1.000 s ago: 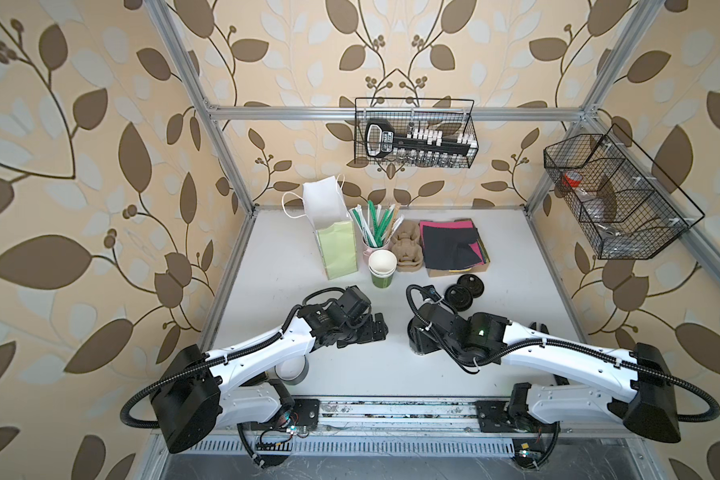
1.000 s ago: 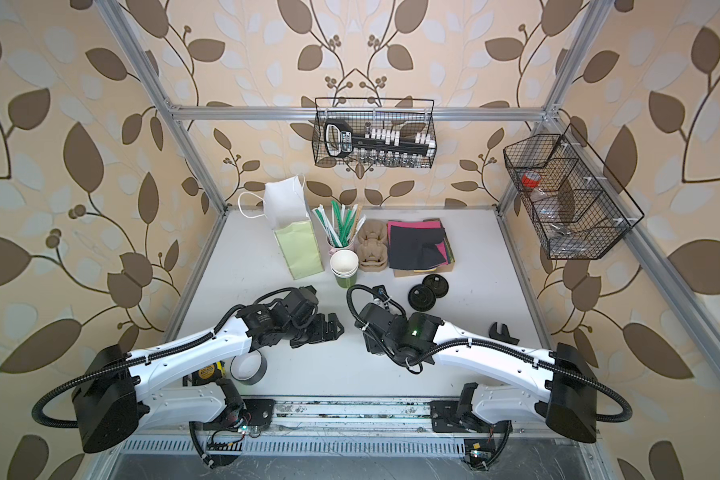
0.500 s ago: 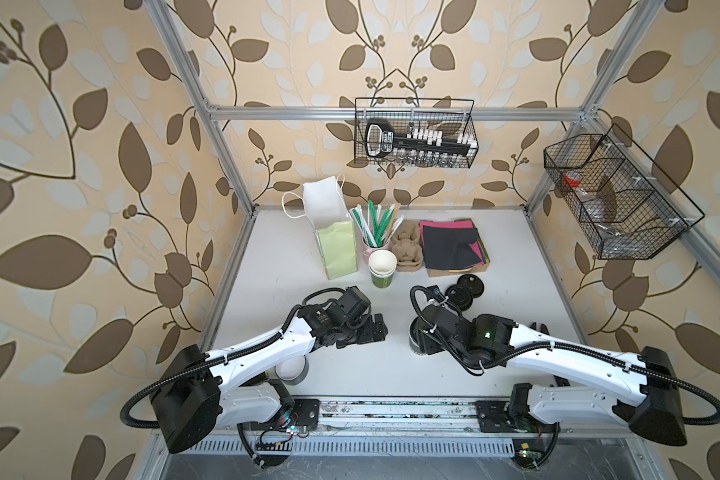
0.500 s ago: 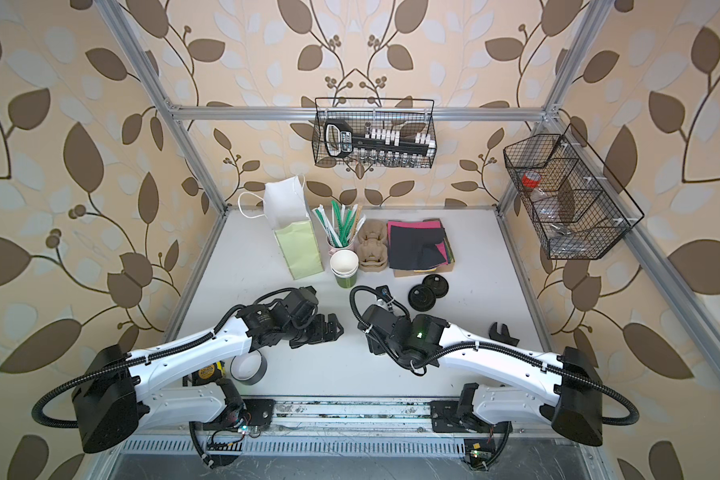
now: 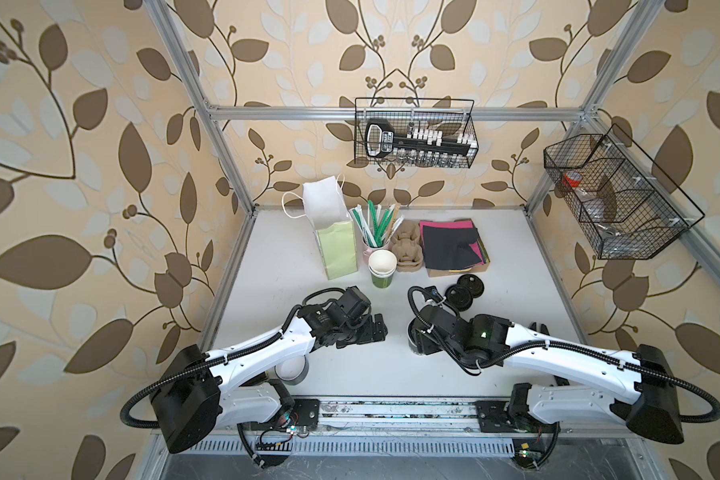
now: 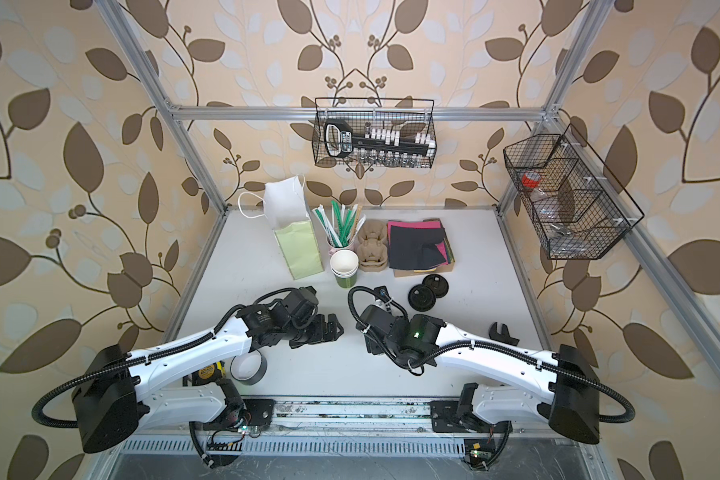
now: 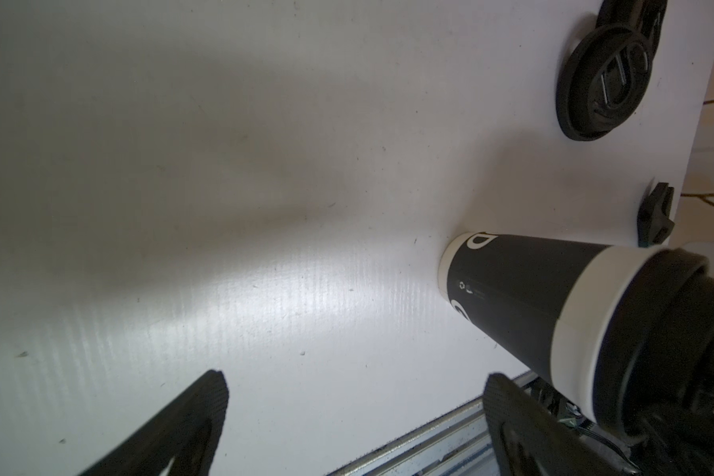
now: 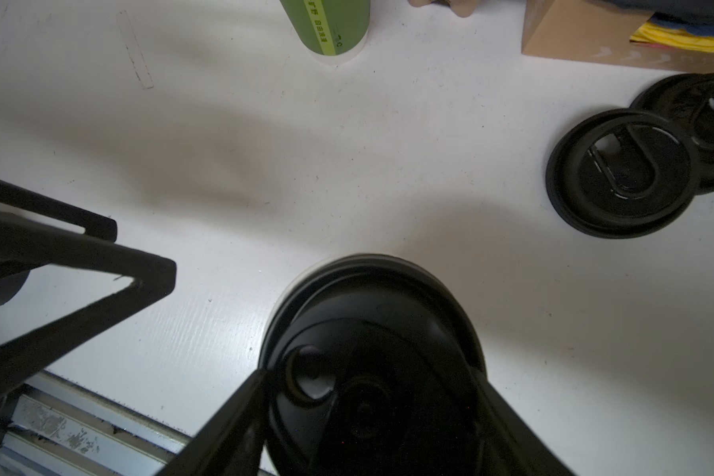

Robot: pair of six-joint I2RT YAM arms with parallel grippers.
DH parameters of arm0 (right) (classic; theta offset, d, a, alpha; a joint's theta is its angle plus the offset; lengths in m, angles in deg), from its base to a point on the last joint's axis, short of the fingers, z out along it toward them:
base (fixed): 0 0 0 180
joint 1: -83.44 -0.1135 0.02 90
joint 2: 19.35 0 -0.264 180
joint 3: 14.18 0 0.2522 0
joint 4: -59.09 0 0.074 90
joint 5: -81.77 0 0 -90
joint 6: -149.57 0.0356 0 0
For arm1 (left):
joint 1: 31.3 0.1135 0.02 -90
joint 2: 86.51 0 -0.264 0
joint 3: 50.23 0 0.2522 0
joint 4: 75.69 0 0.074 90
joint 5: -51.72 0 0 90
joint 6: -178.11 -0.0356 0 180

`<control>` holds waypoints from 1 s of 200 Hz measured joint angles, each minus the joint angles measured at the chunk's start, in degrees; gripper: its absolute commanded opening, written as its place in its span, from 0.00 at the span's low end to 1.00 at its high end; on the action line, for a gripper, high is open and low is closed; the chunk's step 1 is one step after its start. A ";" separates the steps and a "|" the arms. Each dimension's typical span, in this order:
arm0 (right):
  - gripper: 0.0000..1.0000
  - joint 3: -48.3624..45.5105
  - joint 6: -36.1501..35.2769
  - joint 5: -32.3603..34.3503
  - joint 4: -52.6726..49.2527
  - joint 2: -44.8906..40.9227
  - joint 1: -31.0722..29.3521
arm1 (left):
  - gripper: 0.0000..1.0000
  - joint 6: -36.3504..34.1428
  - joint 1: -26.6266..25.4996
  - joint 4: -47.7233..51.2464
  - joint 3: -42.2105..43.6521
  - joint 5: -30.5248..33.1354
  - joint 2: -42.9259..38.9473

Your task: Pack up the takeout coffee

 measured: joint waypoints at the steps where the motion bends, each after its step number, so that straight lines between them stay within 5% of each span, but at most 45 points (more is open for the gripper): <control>1: 0.70 0.00 0.00 0.00 0.00 0.00 0.00 | 0.99 0.00 0.00 0.00 0.00 0.00 0.00; 200: 0.67 1.27 0.02 1.20 -0.07 1.38 -1.92 | 0.99 0.02 0.00 -0.04 0.00 -0.02 0.00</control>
